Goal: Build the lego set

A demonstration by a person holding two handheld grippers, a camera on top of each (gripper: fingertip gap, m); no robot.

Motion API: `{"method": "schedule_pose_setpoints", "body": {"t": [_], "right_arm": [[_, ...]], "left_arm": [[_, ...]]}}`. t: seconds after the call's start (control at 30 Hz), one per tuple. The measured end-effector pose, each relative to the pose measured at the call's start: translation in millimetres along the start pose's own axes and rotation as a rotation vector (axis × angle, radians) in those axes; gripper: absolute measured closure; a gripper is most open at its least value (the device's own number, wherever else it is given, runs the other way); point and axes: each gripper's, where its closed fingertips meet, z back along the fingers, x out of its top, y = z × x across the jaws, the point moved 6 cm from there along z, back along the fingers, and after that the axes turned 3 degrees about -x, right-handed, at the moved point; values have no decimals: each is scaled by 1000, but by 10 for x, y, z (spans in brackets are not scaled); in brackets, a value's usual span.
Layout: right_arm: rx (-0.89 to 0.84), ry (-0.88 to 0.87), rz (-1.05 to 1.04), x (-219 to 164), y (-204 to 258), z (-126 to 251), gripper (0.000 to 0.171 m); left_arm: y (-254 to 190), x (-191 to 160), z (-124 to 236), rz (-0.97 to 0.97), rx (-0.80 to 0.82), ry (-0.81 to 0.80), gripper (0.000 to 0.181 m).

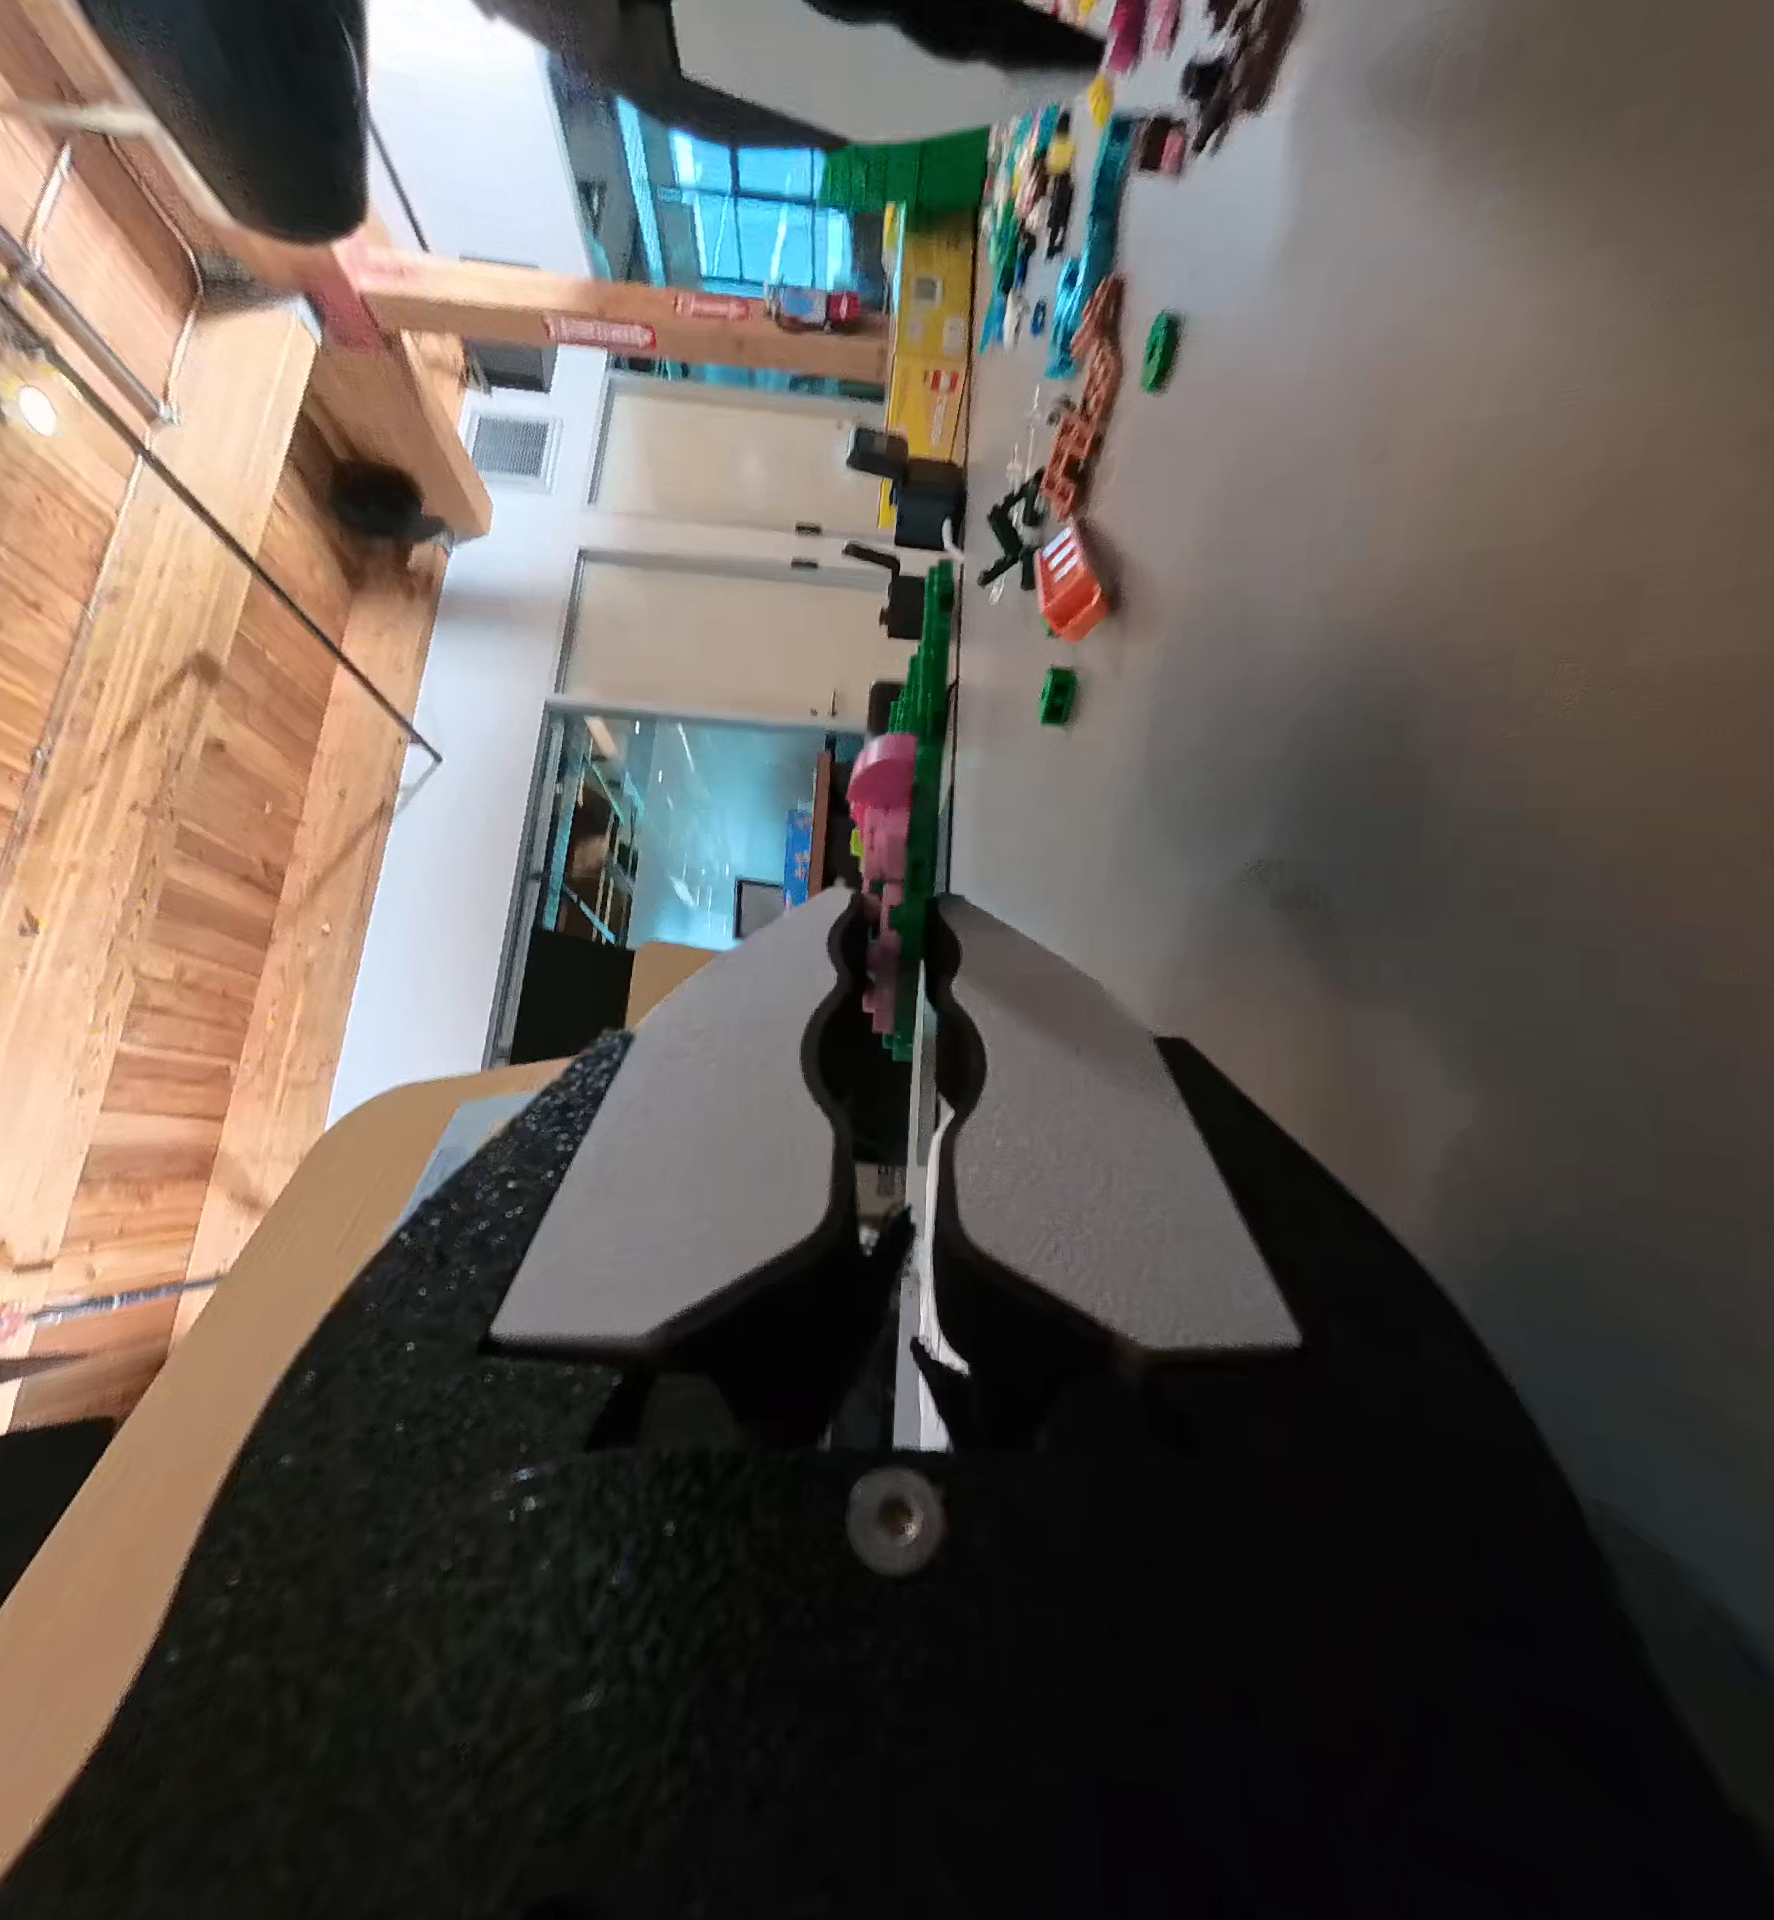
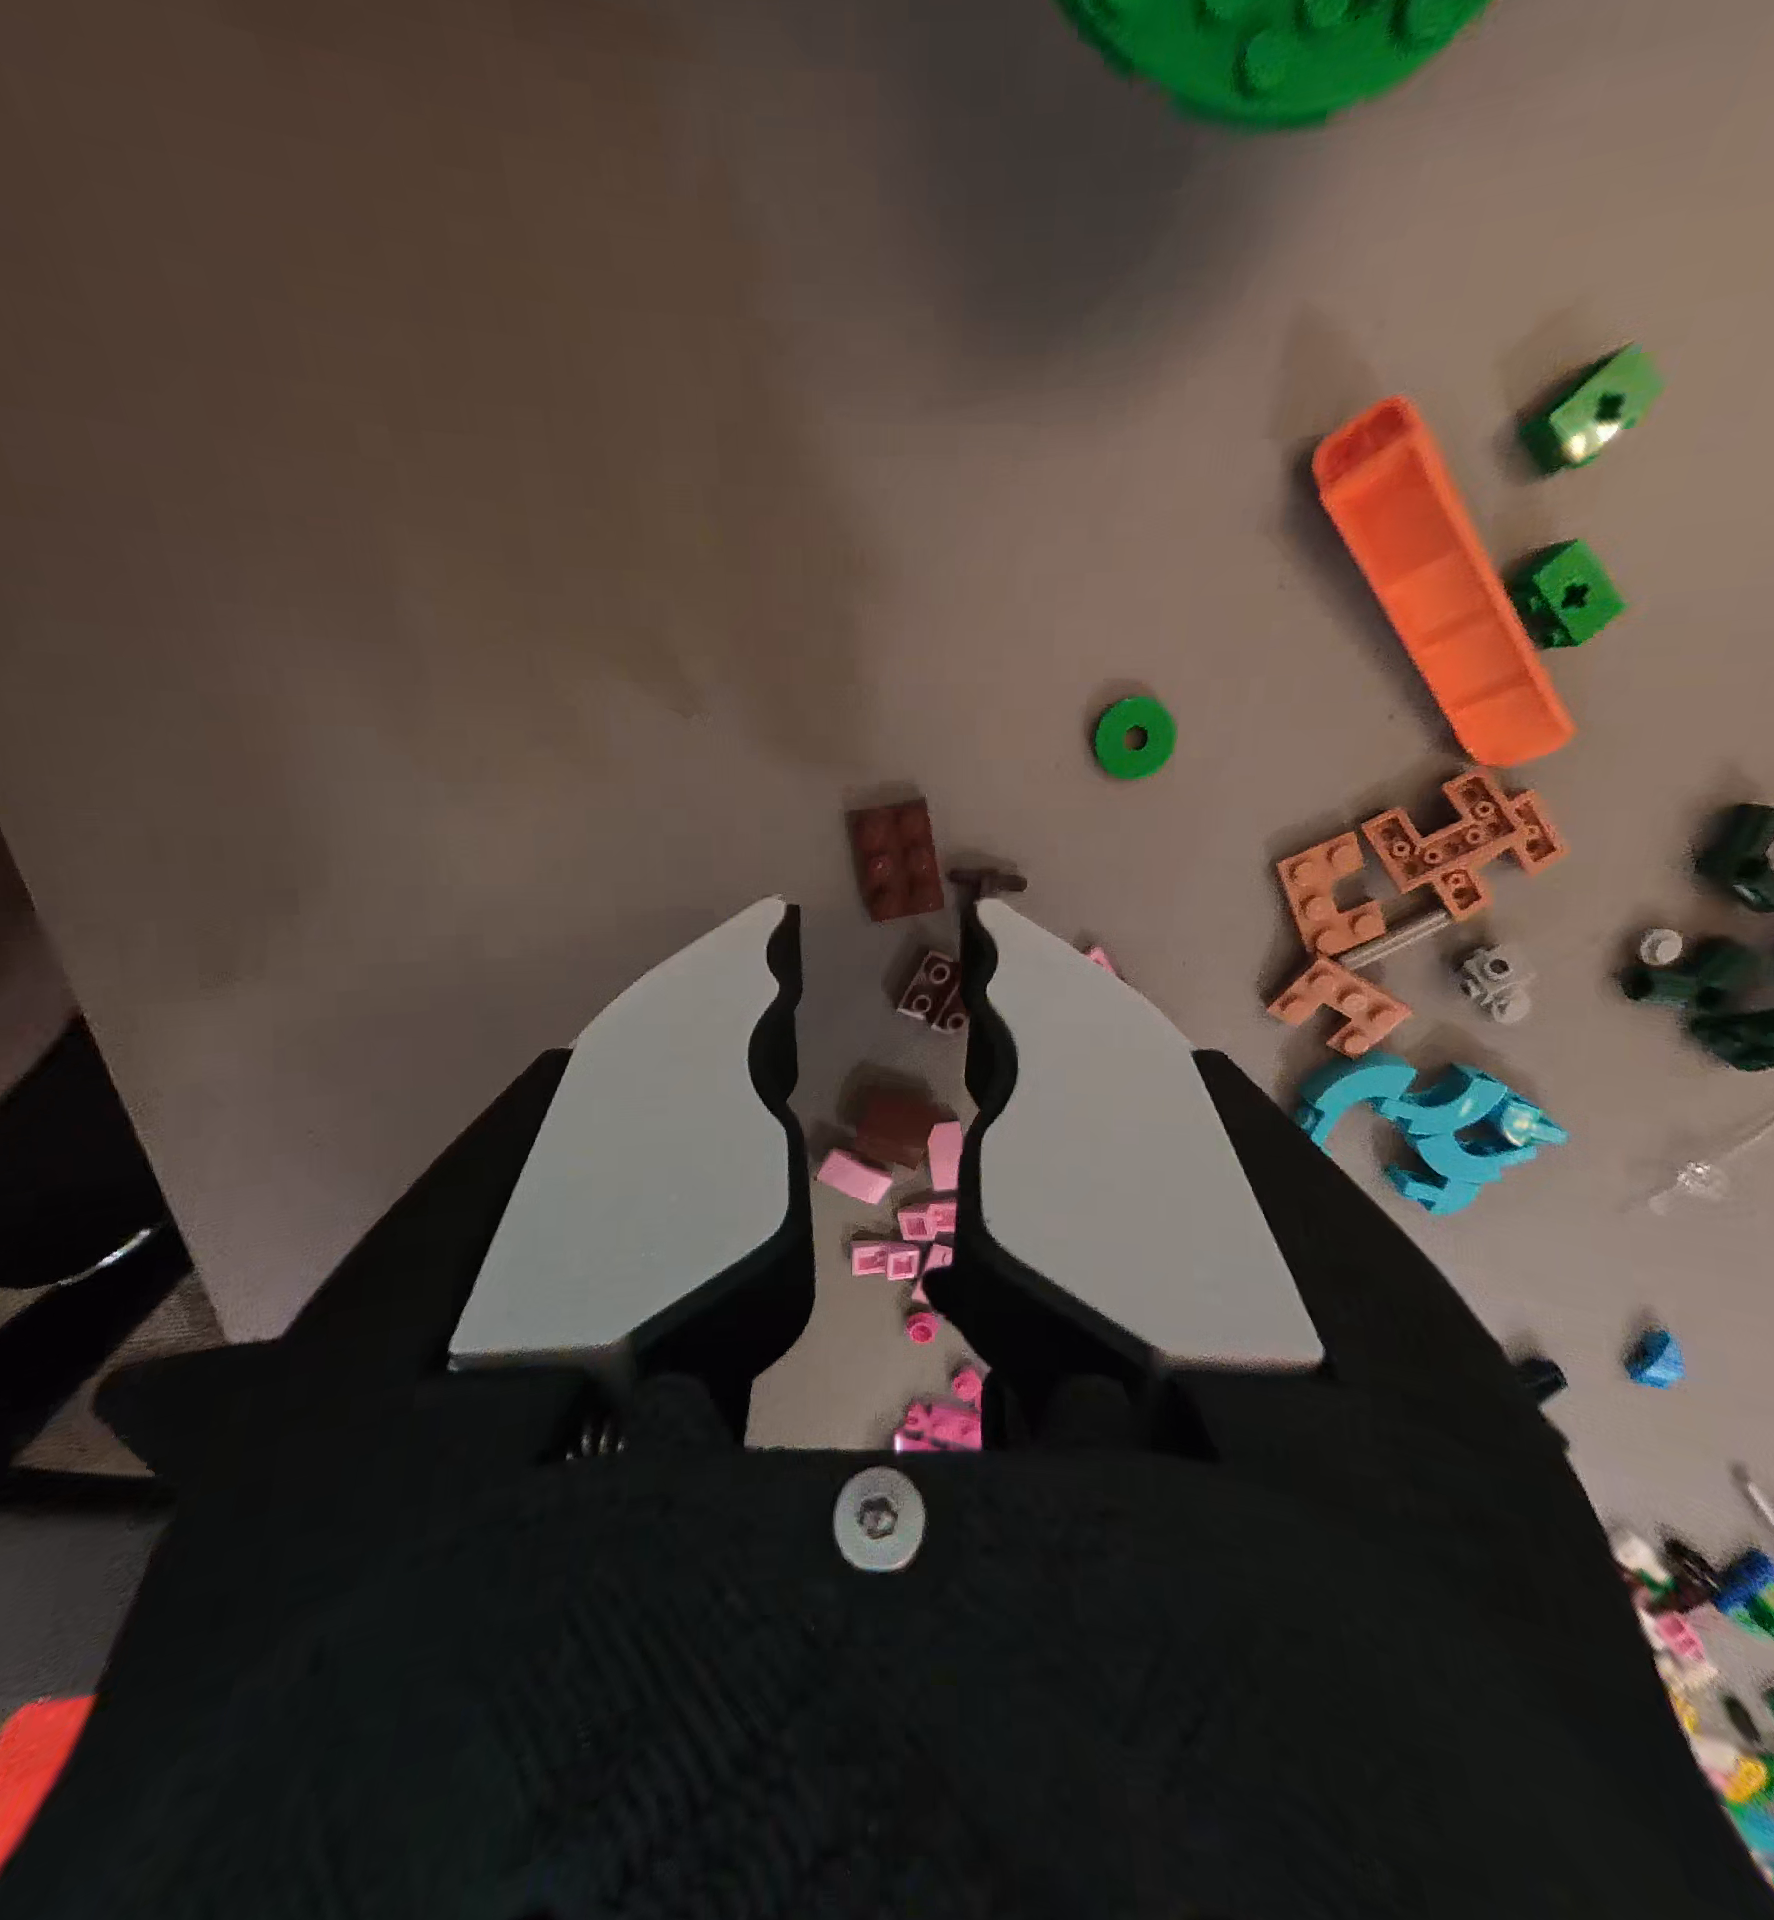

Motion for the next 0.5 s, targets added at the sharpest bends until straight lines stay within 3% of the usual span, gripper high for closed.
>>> {"method": "schedule_pose_setpoints", "body": {"t": [0.23, 0.5], "right_arm": [[-28, -69, 125, -15, 48, -158, 151], [18, 16, 163, -7, -7, -272, 151]], "left_arm": [[-53, 142, 63, -42, -21, -128, 172], [-85, 203, 88, -83, -31, -165, 172]]}}
